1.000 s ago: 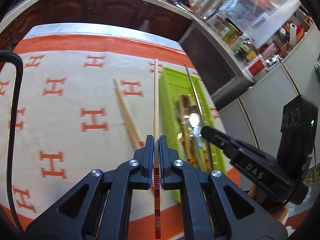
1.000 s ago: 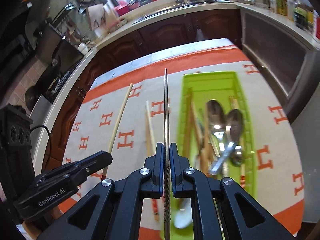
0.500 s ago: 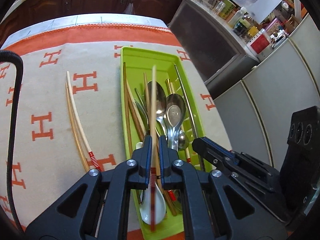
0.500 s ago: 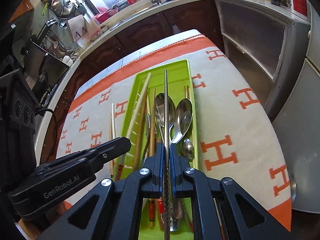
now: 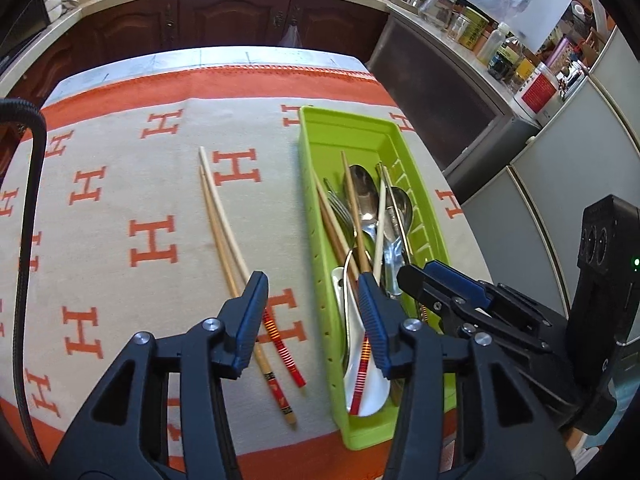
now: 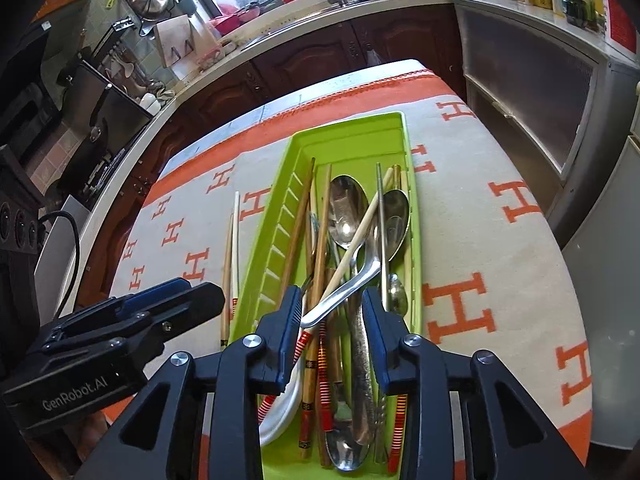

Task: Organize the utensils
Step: 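Carry both chopsticks into the green tray and open both tools, then move both tools back over the last two pale chopsticks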

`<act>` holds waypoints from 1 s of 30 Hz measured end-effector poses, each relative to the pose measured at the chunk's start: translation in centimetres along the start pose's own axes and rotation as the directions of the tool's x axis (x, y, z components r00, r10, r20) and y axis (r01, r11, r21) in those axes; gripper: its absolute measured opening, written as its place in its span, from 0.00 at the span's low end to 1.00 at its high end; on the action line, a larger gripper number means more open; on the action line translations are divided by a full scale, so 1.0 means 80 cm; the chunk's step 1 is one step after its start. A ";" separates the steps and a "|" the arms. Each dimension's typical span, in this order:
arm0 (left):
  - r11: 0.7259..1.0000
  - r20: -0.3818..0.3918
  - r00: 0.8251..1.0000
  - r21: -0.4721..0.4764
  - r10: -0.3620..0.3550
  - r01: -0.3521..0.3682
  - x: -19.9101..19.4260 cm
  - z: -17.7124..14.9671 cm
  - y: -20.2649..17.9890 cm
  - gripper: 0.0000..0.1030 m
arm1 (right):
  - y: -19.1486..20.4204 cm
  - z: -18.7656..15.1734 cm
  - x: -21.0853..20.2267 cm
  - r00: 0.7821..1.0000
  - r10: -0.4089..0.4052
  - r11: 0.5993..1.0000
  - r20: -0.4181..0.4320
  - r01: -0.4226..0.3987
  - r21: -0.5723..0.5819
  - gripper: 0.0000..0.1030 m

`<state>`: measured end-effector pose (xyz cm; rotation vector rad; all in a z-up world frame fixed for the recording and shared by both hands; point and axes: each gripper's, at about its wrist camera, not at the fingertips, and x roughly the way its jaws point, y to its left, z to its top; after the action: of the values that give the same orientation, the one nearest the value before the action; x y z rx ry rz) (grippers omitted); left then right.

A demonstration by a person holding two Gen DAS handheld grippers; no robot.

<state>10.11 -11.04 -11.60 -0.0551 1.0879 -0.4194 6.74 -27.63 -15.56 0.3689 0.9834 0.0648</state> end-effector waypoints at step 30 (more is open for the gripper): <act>0.993 0.104 0.988 -0.027 0.118 -0.116 -0.063 -0.035 0.081 0.42 | 0.084 -0.017 -0.028 1.000 -0.005 0.991 0.029 0.009 -0.133 0.35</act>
<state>7.69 -2.86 -10.22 -0.0307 0.9863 -0.2963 5.10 -21.47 -12.20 0.2434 0.9469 0.1181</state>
